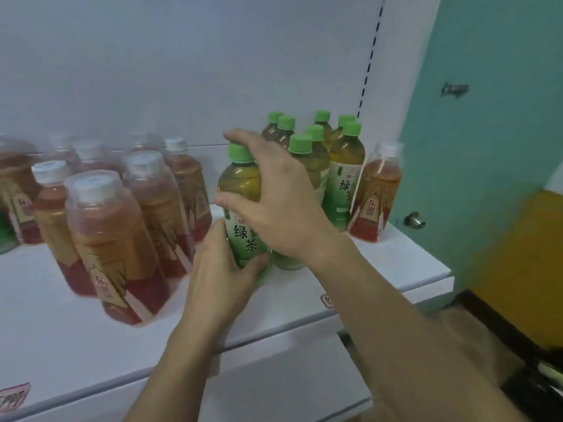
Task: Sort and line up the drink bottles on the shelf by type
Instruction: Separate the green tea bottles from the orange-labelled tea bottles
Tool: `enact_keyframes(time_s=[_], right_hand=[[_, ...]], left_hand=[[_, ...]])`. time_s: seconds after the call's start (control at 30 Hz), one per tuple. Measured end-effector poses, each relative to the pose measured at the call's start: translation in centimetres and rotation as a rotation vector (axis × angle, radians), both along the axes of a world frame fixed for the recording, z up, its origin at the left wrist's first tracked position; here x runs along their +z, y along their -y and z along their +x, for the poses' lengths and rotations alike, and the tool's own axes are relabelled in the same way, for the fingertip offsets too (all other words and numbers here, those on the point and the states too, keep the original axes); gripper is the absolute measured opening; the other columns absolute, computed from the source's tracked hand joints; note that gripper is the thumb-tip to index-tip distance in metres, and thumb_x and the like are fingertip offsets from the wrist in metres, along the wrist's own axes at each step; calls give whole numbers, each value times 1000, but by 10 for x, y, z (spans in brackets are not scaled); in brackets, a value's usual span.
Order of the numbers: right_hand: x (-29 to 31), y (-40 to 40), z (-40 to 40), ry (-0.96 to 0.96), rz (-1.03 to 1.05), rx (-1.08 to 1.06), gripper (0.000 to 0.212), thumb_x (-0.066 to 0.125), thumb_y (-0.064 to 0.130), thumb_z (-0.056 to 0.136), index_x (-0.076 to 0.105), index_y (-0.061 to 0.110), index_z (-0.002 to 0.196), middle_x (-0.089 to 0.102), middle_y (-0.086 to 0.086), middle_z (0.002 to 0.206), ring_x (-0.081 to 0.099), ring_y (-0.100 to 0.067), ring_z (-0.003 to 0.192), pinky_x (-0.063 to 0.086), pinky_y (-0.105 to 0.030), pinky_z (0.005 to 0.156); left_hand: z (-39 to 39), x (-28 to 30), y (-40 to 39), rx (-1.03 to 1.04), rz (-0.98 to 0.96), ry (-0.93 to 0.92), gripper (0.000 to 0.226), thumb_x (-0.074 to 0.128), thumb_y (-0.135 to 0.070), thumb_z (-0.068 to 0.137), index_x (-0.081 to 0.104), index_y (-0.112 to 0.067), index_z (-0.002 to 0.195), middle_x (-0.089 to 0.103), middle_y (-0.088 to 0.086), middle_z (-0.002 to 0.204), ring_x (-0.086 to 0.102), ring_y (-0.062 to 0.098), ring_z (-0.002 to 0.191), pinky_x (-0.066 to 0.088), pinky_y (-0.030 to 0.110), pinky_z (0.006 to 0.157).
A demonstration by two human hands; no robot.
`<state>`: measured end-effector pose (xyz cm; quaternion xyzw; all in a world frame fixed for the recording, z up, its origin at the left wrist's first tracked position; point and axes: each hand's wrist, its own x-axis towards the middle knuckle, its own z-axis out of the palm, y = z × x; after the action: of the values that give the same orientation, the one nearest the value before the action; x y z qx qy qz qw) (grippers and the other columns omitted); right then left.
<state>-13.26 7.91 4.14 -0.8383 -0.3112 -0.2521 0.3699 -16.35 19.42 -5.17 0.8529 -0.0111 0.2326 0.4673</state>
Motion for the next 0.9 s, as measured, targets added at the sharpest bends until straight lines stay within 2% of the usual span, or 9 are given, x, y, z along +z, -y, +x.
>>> enact_keyframes(time_s=[0.17,0.3,0.37,0.47,0.53,0.63,0.7,0.83,0.9], right_hand=[[-4,6,6,66,54,24,66,80,25,82,50,24,140,53,0,133,53,-12,119,45,-30,103],[-17,21,-5,139,170,69,54,76,15,83,58,20,134,48,-3,138,51,-9,122,50,-30,99],[-27,37,-15,173,273,95,45,75,9,84,61,15,127,51,-3,131,56,-13,117,56,-32,87],[-43,73,-12,201,401,33,32,72,2,85,62,13,113,57,-4,114,61,-16,97,57,-28,66],[-51,102,4,188,475,-76,30,70,2,85,59,16,110,58,-4,109,61,-13,89,55,-29,61],[-58,144,41,177,626,-367,34,73,15,84,54,19,112,58,-4,113,59,-5,93,58,-36,66],[-61,164,64,113,711,-490,50,77,27,81,48,22,121,54,1,123,56,-9,105,57,-40,79],[-66,177,100,-295,681,-340,89,87,42,70,35,37,142,54,1,136,60,-16,116,52,-49,100],[-66,178,107,-342,611,-323,84,89,41,67,44,33,138,62,3,127,65,-16,109,54,-49,98]], left_hand=[[6,1,5,76,67,-18,47,84,-24,76,53,-31,111,64,-13,102,60,2,90,40,16,64],[-6,-9,12,97,16,11,67,86,-25,75,51,-34,131,63,-22,113,58,-8,102,46,11,77],[-17,-16,15,195,-7,44,79,85,-31,77,43,-28,144,57,-17,125,57,-5,108,49,19,87],[-34,-17,22,408,22,259,51,77,-24,85,53,-17,130,58,-5,114,58,9,99,53,33,83],[-41,-10,35,386,50,366,28,71,-13,88,58,-17,113,60,-4,97,58,10,88,51,29,76],[-33,-6,62,142,165,308,18,67,-14,89,60,-22,104,60,-11,88,58,6,83,46,19,71],[-21,-8,83,19,291,179,18,64,-25,90,61,-24,107,59,-14,92,57,5,84,49,24,75],[-1,-14,118,-94,436,-43,38,56,-42,94,57,-28,129,60,-13,117,59,7,103,52,32,88],[8,-13,128,-94,500,-90,52,56,-46,94,47,-28,142,57,-8,133,54,12,119,49,32,94]])
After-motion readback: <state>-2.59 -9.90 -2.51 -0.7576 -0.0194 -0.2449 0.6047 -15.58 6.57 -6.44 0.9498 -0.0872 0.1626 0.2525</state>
